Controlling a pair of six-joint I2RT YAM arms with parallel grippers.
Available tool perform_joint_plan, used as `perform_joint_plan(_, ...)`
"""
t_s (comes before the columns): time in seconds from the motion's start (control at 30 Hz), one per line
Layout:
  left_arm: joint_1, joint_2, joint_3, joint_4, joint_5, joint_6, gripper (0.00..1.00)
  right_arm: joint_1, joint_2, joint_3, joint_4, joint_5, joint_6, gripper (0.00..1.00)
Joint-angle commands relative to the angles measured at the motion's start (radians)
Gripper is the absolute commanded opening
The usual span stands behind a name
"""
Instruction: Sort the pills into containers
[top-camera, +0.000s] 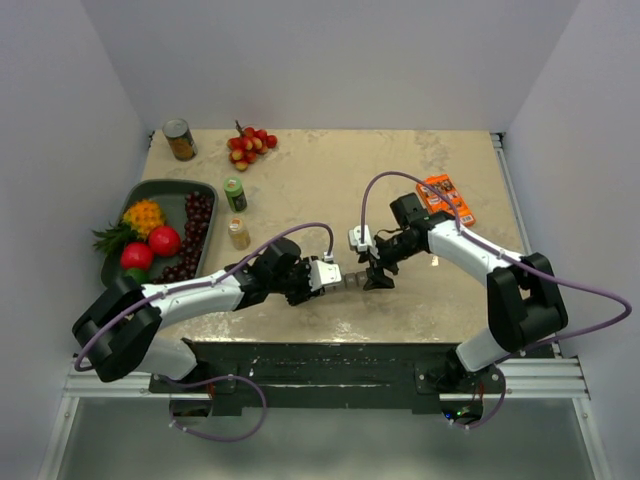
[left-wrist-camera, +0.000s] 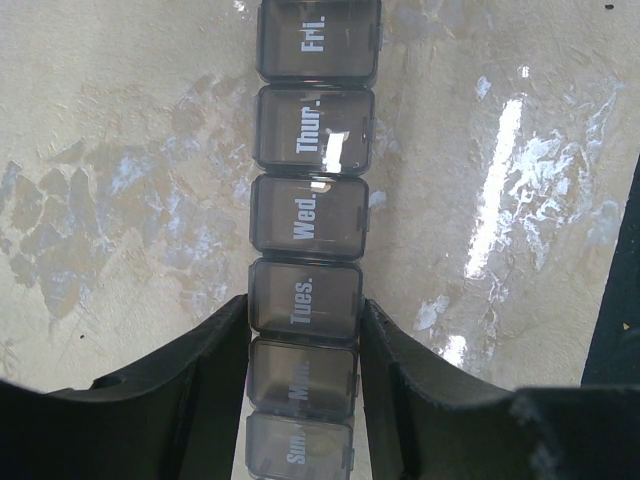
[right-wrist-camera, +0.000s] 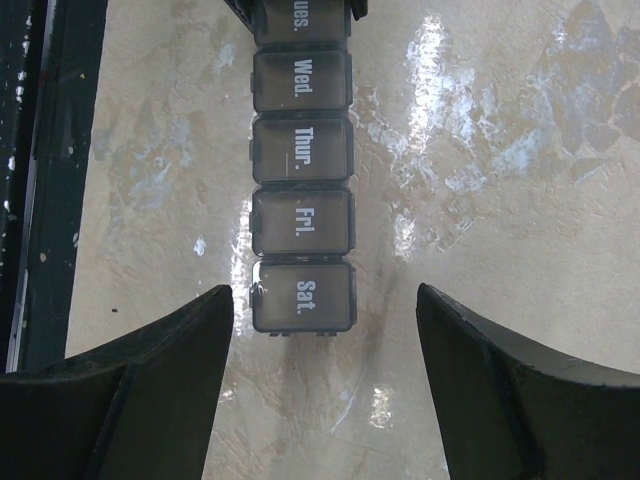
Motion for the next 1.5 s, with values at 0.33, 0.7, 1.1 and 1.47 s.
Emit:
perform_joint_plan(0.33, 0.000, -0.044, -0.007, 0.051, 0.009, -0.037, 0.04, 0.023, -0.025, -0.002, -0.019, -0.019, -0.006, 0.68)
perform_joint_plan(0.7, 0.000, -0.053, -0.012, 0.051, 0.005, -0.039, 0.04, 0.034, -0.022, -0.001, -0.016, -0.005, 0.008, 0.61)
perform_joint_plan(1.1, 0.000, -0.053, -0.018, 0.045, -0.005, -0.034, 0.00, 0.032, 0.001, 0.034, -0.051, -0.013, 0.045, 0.33)
perform_joint_plan(1.47, -0.003, -0.055, -0.029, 0.025, -0.078, 0.023, 0.00, 0.011, 0.217, 0.237, -0.337, -0.194, 0.073, 0.19)
